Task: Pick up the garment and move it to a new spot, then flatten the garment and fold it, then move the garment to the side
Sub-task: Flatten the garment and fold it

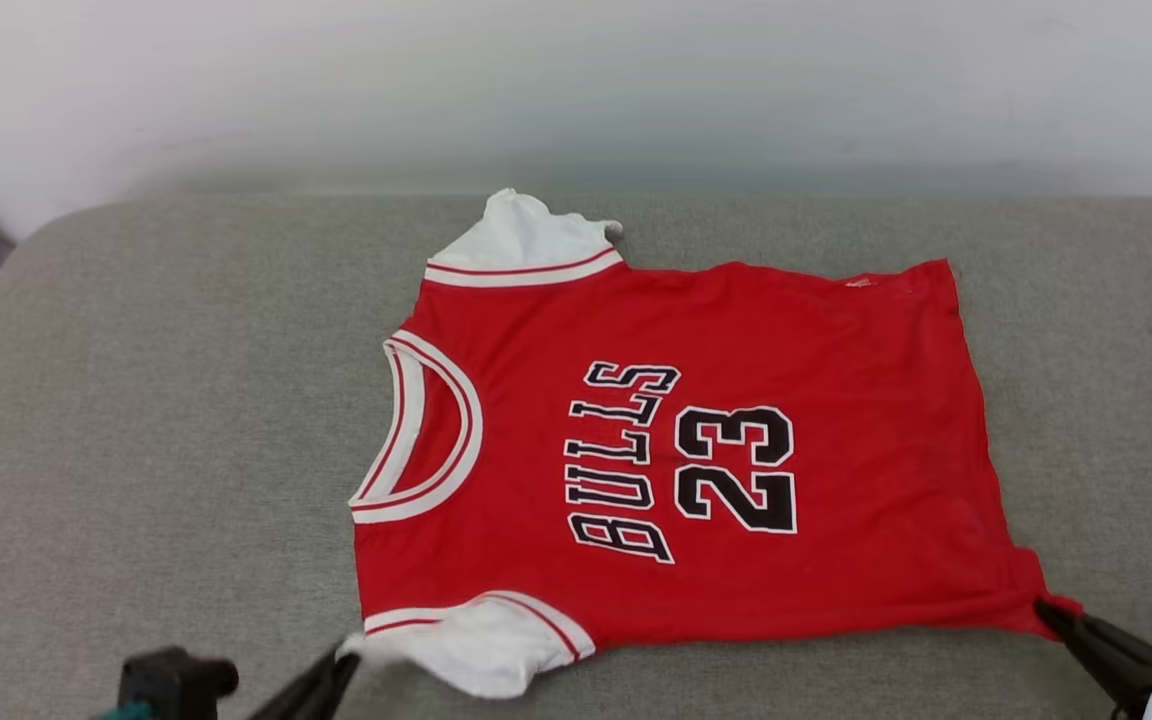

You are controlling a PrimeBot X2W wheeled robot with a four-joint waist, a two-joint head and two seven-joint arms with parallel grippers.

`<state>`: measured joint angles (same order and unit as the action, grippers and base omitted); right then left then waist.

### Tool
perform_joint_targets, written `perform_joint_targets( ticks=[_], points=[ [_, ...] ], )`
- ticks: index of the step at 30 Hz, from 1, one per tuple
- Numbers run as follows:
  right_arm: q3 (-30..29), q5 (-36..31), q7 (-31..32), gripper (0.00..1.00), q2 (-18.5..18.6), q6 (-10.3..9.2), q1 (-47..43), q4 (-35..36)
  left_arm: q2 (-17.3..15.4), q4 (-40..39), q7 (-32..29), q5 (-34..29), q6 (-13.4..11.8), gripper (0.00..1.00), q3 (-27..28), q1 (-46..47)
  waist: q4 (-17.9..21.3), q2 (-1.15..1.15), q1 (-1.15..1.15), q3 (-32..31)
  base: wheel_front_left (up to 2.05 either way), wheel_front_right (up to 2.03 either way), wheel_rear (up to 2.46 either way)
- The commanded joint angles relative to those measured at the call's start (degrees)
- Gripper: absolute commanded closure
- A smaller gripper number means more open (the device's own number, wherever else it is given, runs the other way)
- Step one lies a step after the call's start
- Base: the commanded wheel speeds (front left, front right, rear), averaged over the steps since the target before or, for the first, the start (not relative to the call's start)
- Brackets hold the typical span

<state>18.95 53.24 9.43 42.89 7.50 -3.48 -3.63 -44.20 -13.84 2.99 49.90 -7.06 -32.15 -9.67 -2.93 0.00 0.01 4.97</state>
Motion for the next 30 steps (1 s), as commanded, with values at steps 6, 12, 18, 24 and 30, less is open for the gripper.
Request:
perform_joint_targets(
  ticks=[6, 12, 18, 24, 30],
  points=[
    [-3.59, -0.1, 2.05, 1.0, -2.35, -0.02, 4.54, 4.06, 0.84, -0.34, 1.57, -2.31, 1.5, 1.0, 3.38, 10.63, 0.88, 0.0, -0.01, 4.41, 0.0, 0.0, 0.0],
    [-4.43, -2.0, 4.81, 1.0, -4.36, -0.02, 10.61, 3.71, 1.76, 2.88, -0.07, -3.2, 3.2, 1.0, 4.31, 19.94, 1.45, 0.0, -0.01, 8.85, 0.0, 0.0, 0.0],
    [-2.94, -5.54, 8.1, 1.0, -5.99, -0.02, 17.48, -0.23, 3.7, 10.67, -3.71, -4.35, 5.11, 1.0, 2.83, 28.94, 1.57, 0.0, -0.01, 13.46, 0.0, 0.0, 0.0],
    [-0.99, -7.89, 8.97, 1.0, -7.64, -0.02, 23.14, -5.09, 6.06, 20.03, -4.85, -6.29, 6.92, 1.0, 0.63, 35.08, 1.47, 0.0, -0.01, 15.92, 0.0, 0.0, 0.0],
    [0.95, -8.48, 7.92, 1.0, -8.19, -0.02, 26.16, -8.93, 8.7, 27.72, -3.62, -7.0, 8.05, 1.0, -0.2, 38.51, 1.13, 0.0, -0.01, 16.83, 0.0, 0.0, 0.0]
  ],
)
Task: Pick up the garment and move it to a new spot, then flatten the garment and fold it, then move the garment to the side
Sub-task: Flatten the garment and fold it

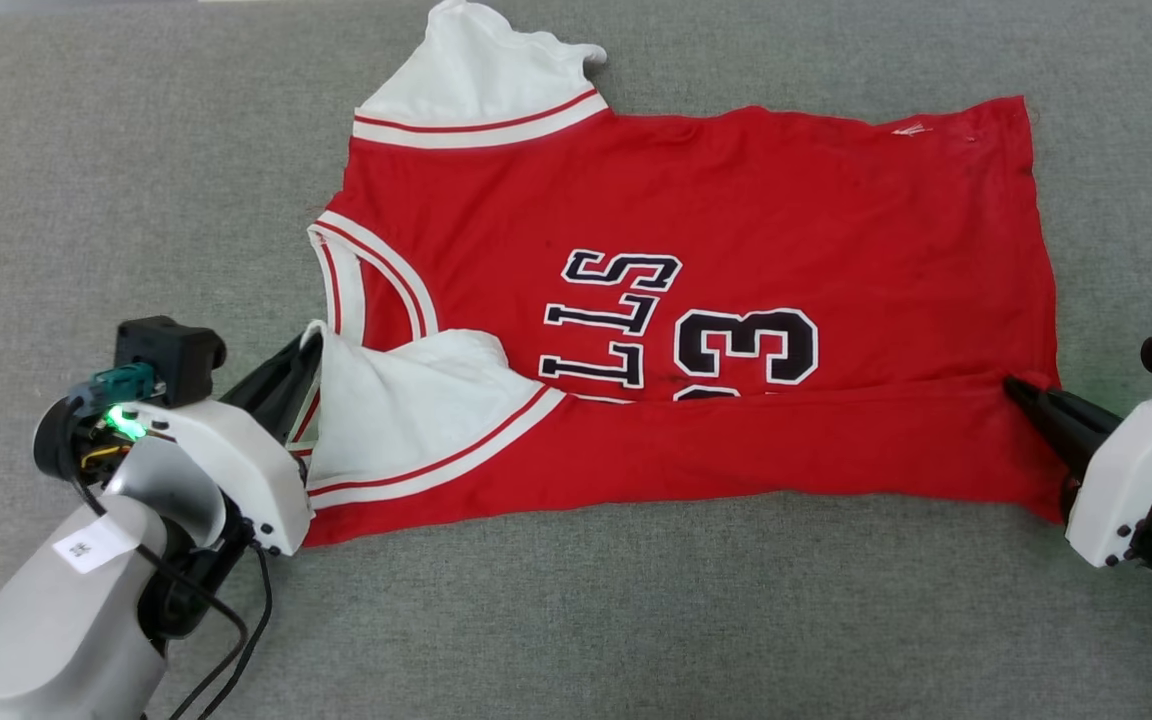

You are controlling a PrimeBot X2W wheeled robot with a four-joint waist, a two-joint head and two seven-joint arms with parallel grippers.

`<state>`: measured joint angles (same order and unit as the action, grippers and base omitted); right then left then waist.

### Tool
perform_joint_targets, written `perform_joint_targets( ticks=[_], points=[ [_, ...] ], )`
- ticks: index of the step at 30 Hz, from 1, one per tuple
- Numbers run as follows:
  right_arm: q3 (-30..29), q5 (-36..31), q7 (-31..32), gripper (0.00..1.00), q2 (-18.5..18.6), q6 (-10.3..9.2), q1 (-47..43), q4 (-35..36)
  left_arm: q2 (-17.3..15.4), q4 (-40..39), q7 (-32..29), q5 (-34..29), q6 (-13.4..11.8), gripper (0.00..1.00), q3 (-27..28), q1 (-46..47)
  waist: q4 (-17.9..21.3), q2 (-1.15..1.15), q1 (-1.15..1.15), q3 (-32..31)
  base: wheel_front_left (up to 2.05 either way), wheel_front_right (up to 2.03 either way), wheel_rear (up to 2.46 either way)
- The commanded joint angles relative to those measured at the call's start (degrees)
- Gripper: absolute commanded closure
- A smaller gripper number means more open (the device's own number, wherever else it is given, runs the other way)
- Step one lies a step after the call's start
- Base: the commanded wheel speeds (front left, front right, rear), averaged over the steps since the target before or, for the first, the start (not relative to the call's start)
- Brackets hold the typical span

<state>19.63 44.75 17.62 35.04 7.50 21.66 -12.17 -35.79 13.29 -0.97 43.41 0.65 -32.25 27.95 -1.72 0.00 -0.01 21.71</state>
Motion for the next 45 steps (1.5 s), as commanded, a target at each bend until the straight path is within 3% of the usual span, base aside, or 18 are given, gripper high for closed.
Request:
perform_joint_targets(
  ticks=[1, 3, 4, 5, 6, 7, 12, 16, 22, 27, 30, 39, 45],
  points=[
    [0.61, 0.02, -0.57, 1.0, -0.45, -0.02, 1.25, -0.83, 0.74, 1.64, 0.69, -0.49, 0.6, 1.0, -0.23, 1.29, -0.14, 0.0, 0.01, 0.12, 0.0, 0.0, 0.0],
    [1.28, 0.1, -1.1, 1.0, -0.58, -0.02, 1.79, -1.87, 1.73, 3.72, 1.25, -0.41, 0.93, 1.0, -0.56, 1.86, -0.21, 0.0, 0.01, 0.01, 0.0, 0.0, 0.0],
    [1.51, 0.02, -1.61, 1.0, -0.68, -0.02, 2.08, -2.21, 2.17, 4.72, 1.69, -0.4, 0.9, 0.69, -0.54, 2.04, -0.24, 0.0, 0.01, -0.18, 0.0, 0.0, 0.0],
    [1.85, 0.13, -1.95, 1.0, -0.84, -0.02, 2.23, -2.51, 2.54, 5.61, 2.01, -0.53, 0.84, 0.0, -0.65, 2.16, -0.25, 0.0, 0.01, -0.4, 0.0, 0.0, 0.0],
    [2.04, 0.06, -2.54, 0.55, -0.92, -0.02, 2.37, -2.91, 3.1, 6.54, 2.44, -0.6, 0.97, 0.0, -0.84, 2.23, -0.26, 0.0, 0.01, -0.8, 0.0, 0.0, 0.0],
    [2.11, -0.3, -2.83, 0.0, -0.85, -0.02, 2.53, -3.49, 3.7, 7.16, 2.83, -0.27, 0.98, 0.0, -0.86, 2.08, -0.25, 0.0, 0.01, -1.24, 0.0, 0.0, 0.0],
    [3.02, -2.3, -3.26, 0.0, -1.0, -0.02, 2.98, -4.14, 4.78, 9.27, 4.87, 0.44, 0.07, 0.0, -0.35, 0.3, -0.02, 0.0, 0.01, -4.17, 0.0, 0.0, 0.0],
    [2.11, -5.94, -0.78, 0.0, -1.57, -0.02, 1.97, -3.56, 4.98, 7.53, 5.73, 1.97, -3.0, 0.0, 1.57, -1.74, 0.27, 0.0, 0.01, -6.85, 0.0, 0.0, 0.0],
    [-5.11, -12.79, 10.46, 0.0, -6.18, -0.02, -2.88, -0.25, 3.13, -1.23, -1.22, 5.45, -11.17, 0.0, 3.27, -8.54, 0.71, 0.0, 0.01, -9.12, 0.0, 0.0, 0.0],
    [-12.21, -18.82, 20.59, 0.0, -11.83, -0.02, -8.38, 7.23, 0.94, -10.18, -8.93, 6.83, -18.94, 0.0, 2.6, -14.49, 1.08, 0.0, 0.01, -8.76, 0.0, 0.0, 0.0],
    [-15.37, -21.91, 24.95, 0.0, -15.14, -0.02, -11.06, 12.64, 0.12, -14.17, -11.86, 7.13, -21.94, 0.0, 2.16, -16.42, 1.21, 0.0, 0.01, -8.0, 0.0, 0.0, 0.0],
    [-19.13, -26.05, 31.14, 0.0, -21.32, -0.02, -15.01, 23.03, -1.47, -15.61, -16.22, 7.24, -25.62, 0.0, 1.93, -16.7, 2.32, 0.0, 0.01, -5.25, 0.0, 0.0, 0.0],
    [-19.57, -26.31, 32.06, 0.0, -22.07, -0.02, -15.38, 25.28, -1.62, -13.47, -18.82, 7.36, -25.28, 0.0, 0.2, -16.36, 2.93, 0.0, 0.01, -3.67, 0.0, 0.0, 0.0]
  ],
)
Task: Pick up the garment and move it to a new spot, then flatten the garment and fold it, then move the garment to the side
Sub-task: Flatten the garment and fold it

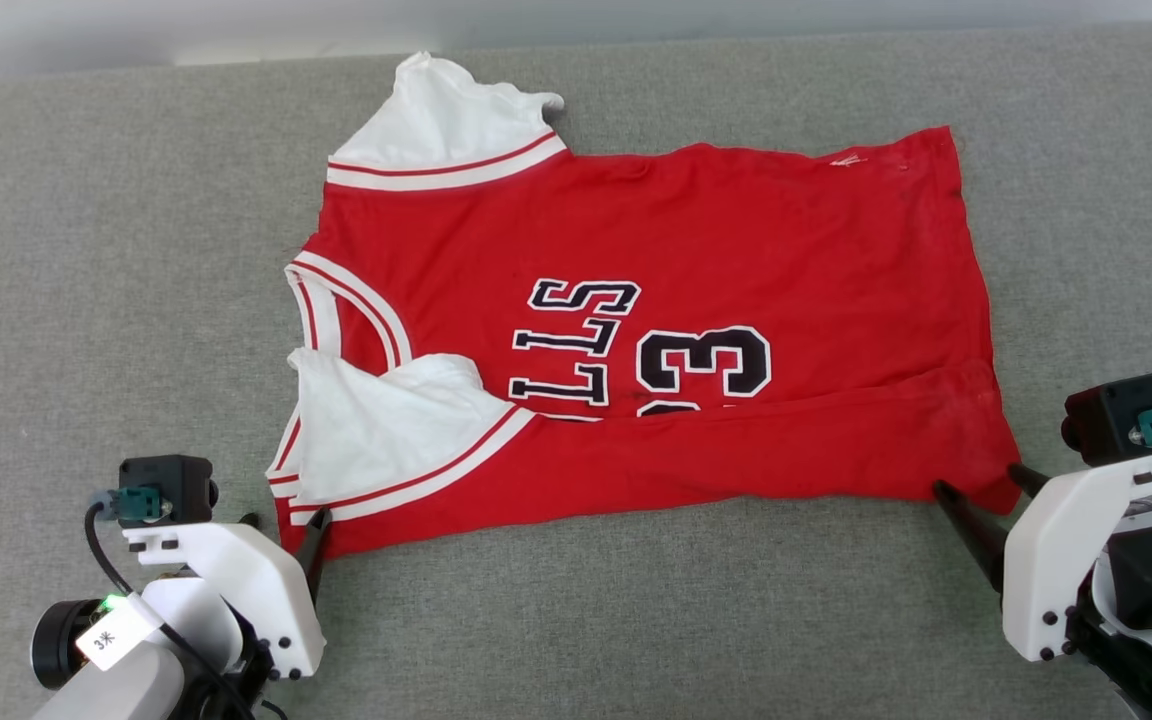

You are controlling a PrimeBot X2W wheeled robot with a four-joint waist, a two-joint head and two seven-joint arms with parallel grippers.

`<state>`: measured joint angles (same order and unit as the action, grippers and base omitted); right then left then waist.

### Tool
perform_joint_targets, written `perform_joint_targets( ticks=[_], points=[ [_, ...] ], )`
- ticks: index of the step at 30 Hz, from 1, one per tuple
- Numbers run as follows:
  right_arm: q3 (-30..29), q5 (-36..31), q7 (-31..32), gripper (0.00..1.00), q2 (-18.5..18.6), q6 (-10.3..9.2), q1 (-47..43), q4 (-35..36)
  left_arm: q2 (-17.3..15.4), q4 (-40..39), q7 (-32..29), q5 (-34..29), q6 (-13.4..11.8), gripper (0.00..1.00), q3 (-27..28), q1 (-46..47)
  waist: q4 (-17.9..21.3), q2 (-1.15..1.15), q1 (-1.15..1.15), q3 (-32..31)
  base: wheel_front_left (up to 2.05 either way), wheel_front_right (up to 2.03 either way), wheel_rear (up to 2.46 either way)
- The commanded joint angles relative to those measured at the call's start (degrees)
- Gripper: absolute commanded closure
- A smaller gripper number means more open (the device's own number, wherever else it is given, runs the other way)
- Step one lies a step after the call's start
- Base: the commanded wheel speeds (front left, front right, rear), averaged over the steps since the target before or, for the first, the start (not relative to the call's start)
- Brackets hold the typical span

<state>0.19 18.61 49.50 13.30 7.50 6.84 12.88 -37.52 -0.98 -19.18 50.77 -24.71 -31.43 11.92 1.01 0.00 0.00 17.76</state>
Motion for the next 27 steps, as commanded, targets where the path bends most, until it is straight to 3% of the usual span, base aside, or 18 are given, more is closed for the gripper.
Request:
perform_joint_targets(
  ticks=[1, 3, 4, 5, 16, 27],
  points=[
    [-0.3, -0.3, 0.25, 0.0, -0.36, -0.02, -0.55, 0.49, 0.4, 1.35, -1.13, 0.32, 0.38, 0.0, -1.06, -0.37, 0.28, 0.0, 0.0, 0.55, 0.0, 0.0, 0.0],
    [-0.64, -0.59, 0.23, 0.0, -0.38, -0.02, -0.49, 0.94, 1.32, 2.48, -3.02, 1.68, 1.32, 0.0, -2.12, -0.64, 0.4, 0.0, 0.0, 0.97, 0.0, 0.0, 0.0],
    [-0.76, -0.72, 0.18, 0.0, -0.31, -0.02, -0.48, 1.14, 1.59, 3.0, -3.87, 2.21, 1.92, 0.73, -2.69, -1.01, 0.46, 0.0, 0.0, 1.1, 0.0, 0.0, 0.0],
    [-0.84, -0.89, 0.09, 0.0, -0.26, -0.02, -0.45, 1.3, 1.93, 3.21, -4.61, 2.92, 2.39, 1.0, -3.17, -1.41, 0.49, 0.0, 0.0, 1.17, 0.0, 0.0, 0.0],
    [-2.13, -3.16, -1.31, 0.0, 1.06, -0.02, 1.6, -3.46, 0.92, -1.51, -1.85, 1.36, 4.59, 1.0, -2.76, 0.11, -1.35, 0.0, 0.0, 0.28, 0.0, 0.0, 0.0],
    [-3.55, -6.65, -1.29, 0.0, 0.96, -0.02, 3.3, -13.02, -1.74, -11.69, -1.32, -3.3, 2.7, 1.0, -2.92, 3.09, -4.18, 0.0, 0.0, 1.37, 0.0, 0.0, 0.0]
  ],
)
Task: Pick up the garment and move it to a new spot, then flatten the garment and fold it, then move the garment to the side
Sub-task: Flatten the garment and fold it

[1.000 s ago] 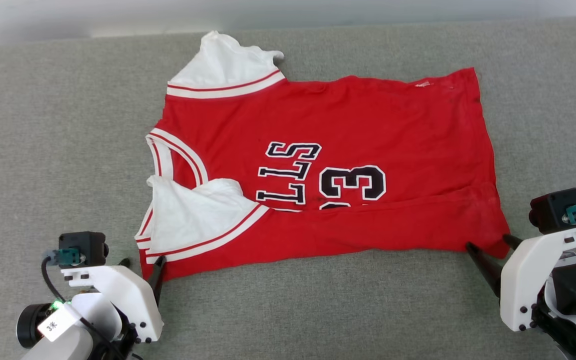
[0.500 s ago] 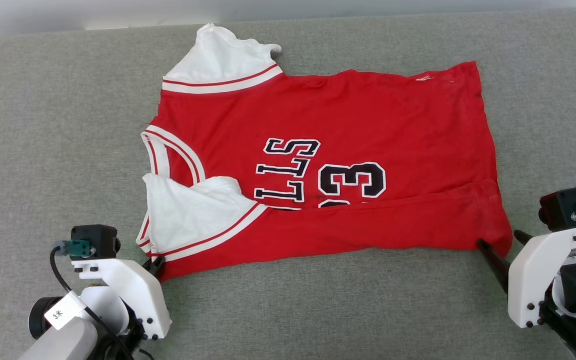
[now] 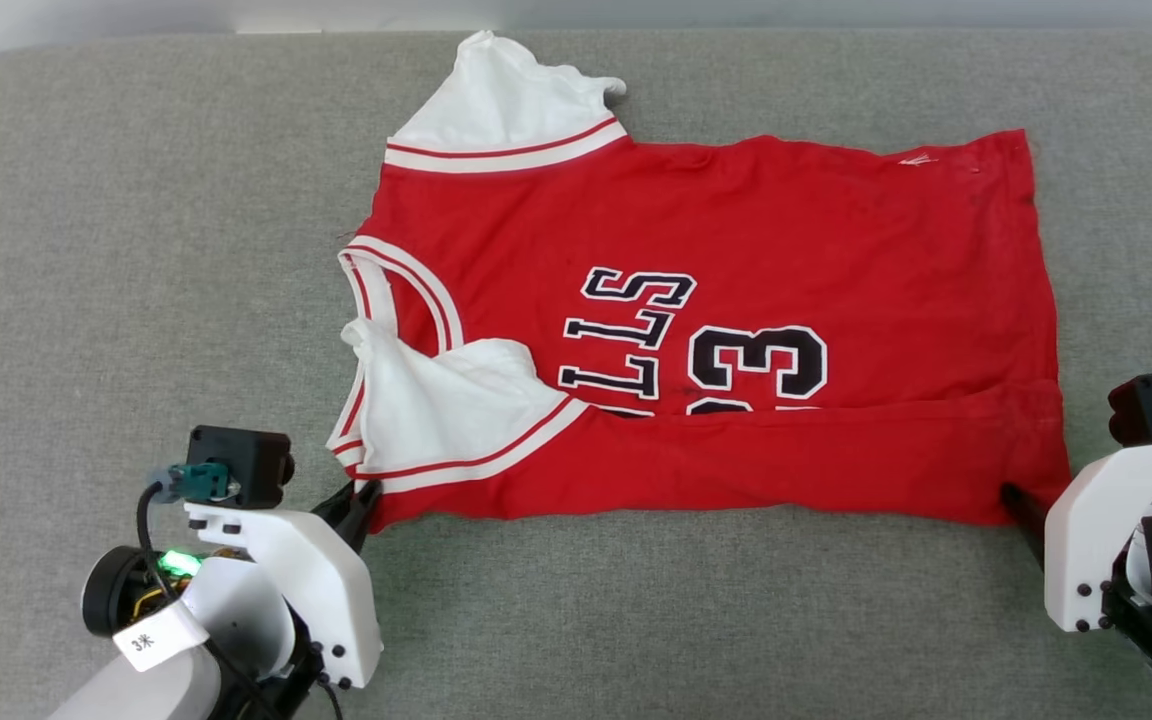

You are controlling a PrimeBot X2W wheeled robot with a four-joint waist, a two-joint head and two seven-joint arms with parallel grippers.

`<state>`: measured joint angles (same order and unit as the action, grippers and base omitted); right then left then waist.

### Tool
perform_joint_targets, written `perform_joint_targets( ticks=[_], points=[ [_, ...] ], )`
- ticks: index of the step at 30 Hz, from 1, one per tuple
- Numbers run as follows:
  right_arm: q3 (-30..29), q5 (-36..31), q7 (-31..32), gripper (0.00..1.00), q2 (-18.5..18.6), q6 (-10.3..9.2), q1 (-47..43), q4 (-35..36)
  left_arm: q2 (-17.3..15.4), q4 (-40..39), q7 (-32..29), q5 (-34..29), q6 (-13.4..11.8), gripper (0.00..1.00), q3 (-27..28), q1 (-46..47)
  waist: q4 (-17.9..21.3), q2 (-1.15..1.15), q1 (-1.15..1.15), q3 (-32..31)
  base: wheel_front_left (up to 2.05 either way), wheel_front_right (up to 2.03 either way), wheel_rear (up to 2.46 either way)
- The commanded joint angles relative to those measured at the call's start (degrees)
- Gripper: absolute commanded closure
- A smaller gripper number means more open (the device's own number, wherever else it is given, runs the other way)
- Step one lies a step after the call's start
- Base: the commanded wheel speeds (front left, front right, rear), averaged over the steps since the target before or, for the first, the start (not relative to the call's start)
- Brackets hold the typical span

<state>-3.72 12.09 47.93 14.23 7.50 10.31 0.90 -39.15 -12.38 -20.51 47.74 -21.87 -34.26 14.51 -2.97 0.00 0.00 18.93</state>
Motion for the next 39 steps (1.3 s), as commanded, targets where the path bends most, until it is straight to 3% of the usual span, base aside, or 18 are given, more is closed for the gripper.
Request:
perform_joint_targets(
  ticks=[1, 8, 9, 10, 11, 19, 29, 39],
  points=[
    [0.59, -0.43, 0.56, 0.0, 0.21, -0.02, -0.28, -1.86, -0.03, -1.08, -0.1, -0.36, -0.02, 1.0, -0.17, 0.8, -0.34, 0.0, 0.0, 0.41, 0.0, 0.0, 0.0],
    [2.39, 0.05, 0.35, 0.0, -0.11, -0.02, -0.61, -8.16, -0.82, -2.81, -0.76, -0.81, 0.34, 1.0, -0.47, 1.49, -0.84, 0.0, 0.0, 1.33, 0.0, 0.0, 0.0],
    [2.86, 0.46, 0.49, 0.34, -0.28, -0.02, -0.71, -8.98, -0.95, -2.72, -0.81, -0.69, 0.47, 1.0, -0.47, 1.46, -0.85, 0.0, 0.0, 1.42, 0.0, 0.0, 0.0],
    [3.16, 0.96, 0.45, 0.75, -0.36, -0.01, -0.59, -9.64, -1.12, -2.51, -1.0, -0.57, 0.64, 1.0, -0.52, 1.39, -0.86, 0.0, 0.0, 1.48, 0.0, 0.0, 0.0],
    [3.13, 1.2, -0.19, 1.0, 0.37, -0.01, -0.19, -11.37, -1.34, -1.69, -1.05, -0.31, 0.97, 1.0, -0.47, 1.23, -0.86, 0.0, 0.0, 1.36, 0.0, 0.0, 0.0],
    [1.95, 2.63, -2.8, 1.0, 3.36, -0.06, 0.22, -11.22, -1.79, 0.73, -0.46, 1.56, 2.07, 1.0, -0.16, -0.9, -0.32, 0.0, 0.0, -2.03, 0.0, 0.0, 0.0],
    [1.03, 6.03, -0.98, 1.0, 7.93, -0.06, -5.54, -3.29, -5.02, 0.18, 0.07, 4.09, 1.7, 1.0, 0.07, -8.89, 0.64, 0.0, 0.0, -7.65, 0.0, 0.0, 0.0],
    [-4.18, 7.39, 2.81, 1.0, 6.45, -0.07, -17.58, 4.19, -6.21, -1.64, -0.74, 5.73, 1.69, 1.0, -3.46, -17.43, 0.27, 0.0, 0.0, -9.79, 0.0, 0.0, 0.0]
  ],
)
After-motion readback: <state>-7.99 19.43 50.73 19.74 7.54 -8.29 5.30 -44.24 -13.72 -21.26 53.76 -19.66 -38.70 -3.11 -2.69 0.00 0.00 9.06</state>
